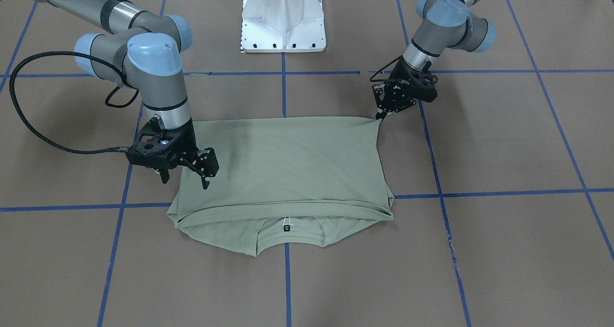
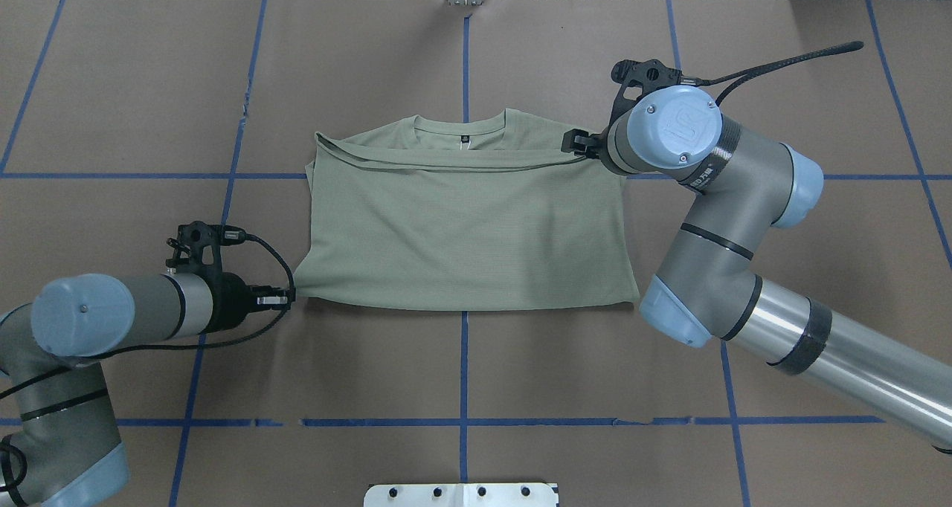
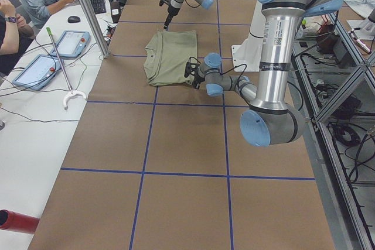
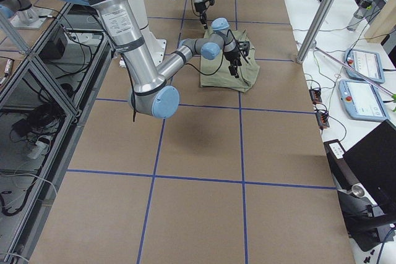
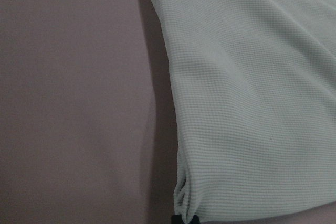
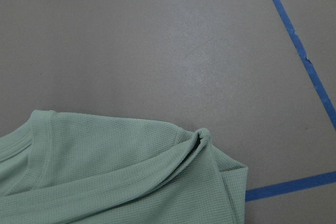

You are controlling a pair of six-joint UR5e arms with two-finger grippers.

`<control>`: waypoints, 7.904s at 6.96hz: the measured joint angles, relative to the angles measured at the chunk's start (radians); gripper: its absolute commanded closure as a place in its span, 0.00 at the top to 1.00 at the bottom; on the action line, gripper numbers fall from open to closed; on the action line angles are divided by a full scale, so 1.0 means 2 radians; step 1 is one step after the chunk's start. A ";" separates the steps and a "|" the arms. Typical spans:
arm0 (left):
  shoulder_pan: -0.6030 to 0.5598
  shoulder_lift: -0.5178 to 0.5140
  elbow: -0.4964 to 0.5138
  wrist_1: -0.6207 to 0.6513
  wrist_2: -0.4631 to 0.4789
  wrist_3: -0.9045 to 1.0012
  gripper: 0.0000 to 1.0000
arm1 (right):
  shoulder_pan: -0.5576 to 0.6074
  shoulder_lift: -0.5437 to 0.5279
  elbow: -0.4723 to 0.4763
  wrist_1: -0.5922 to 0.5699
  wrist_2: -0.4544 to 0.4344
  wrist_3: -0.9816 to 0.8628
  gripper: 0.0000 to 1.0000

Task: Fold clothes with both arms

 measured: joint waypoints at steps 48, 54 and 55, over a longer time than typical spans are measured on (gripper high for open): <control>-0.244 -0.226 0.364 -0.077 -0.086 0.284 1.00 | -0.187 0.071 0.035 -0.209 -0.018 -0.150 0.40; -0.243 -0.226 0.364 -0.077 -0.086 0.285 1.00 | -0.185 0.063 0.044 -0.212 -0.019 -0.152 0.00; -0.243 -0.226 0.363 -0.077 -0.086 0.285 1.00 | -0.183 0.050 0.058 -0.213 -0.019 -0.152 0.00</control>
